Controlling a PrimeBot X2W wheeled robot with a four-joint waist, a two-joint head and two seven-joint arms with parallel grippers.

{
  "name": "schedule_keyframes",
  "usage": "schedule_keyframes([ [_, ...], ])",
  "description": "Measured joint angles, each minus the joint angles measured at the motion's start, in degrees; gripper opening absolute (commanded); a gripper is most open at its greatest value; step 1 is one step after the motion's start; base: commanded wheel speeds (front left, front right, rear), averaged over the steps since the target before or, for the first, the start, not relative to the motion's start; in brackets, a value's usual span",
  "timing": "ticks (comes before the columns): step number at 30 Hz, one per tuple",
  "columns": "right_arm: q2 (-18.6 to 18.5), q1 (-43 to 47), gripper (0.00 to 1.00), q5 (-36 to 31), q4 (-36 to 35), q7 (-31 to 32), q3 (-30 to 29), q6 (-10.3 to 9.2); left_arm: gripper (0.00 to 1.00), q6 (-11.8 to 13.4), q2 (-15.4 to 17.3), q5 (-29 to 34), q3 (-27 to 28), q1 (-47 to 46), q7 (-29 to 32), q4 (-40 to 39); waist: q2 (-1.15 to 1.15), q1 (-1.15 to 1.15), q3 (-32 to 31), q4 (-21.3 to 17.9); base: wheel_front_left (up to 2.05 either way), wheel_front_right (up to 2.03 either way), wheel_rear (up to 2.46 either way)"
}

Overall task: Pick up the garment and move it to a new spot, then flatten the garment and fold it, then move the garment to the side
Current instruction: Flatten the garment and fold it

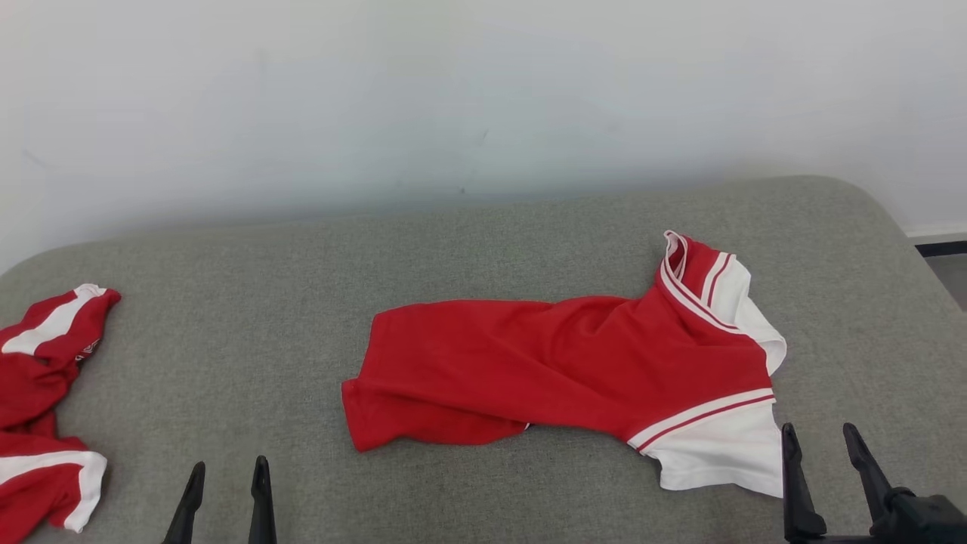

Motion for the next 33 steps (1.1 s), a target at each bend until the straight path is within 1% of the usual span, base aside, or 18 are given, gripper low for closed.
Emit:
schedule_keyframes([
  [2,-0.01,0.76,1.0,-0.08,0.19,-0.69,0.75,0.0,1.0,0.0,-0.01,0.08,0.01,0.18,0.0,-0.19,0.0,0.0,-0.66,-0.43,0.0,0.0,0.0],
  [5,-0.69,1.52,1.0,-0.56,0.69,-1.91,3.8,0.0,1.0,0.0,0.0,0.23,0.51,1.09,0.0,-0.32,0.0,0.0,-1.92,-1.05,0.0,0.0,0.0],
  [9,-1.04,1.77,1.0,-0.4,1.33,-2.18,5.04,0.0,1.0,0.0,0.01,0.23,0.86,1.37,0.0,-0.01,0.0,0.0,-2.81,-1.19,0.0,0.0,0.0],
  [22,-1.7,-0.57,1.0,1.11,2.54,-1.48,8.37,0.0,1.0,0.0,0.67,-0.79,1.35,3.34,0.0,1.89,0.0,0.01,-3.13,2.0,0.0,0.0,0.0],
  [28,-1.71,-1.24,1.0,1.52,3.56,-1.35,8.61,0.0,1.0,0.0,1.18,-1.08,1.23,3.47,0.0,1.8,0.0,0.01,-2.7,3.25,0.0,0.0,0.0],
  [33,-1.59,-1.21,1.0,1.55,3.86,-1.54,7.95,0.0,1.0,0.0,1.18,-1.13,1.22,3.47,0.0,1.79,0.0,0.01,-2.42,3.53,0.0,0.0,0.0],
])
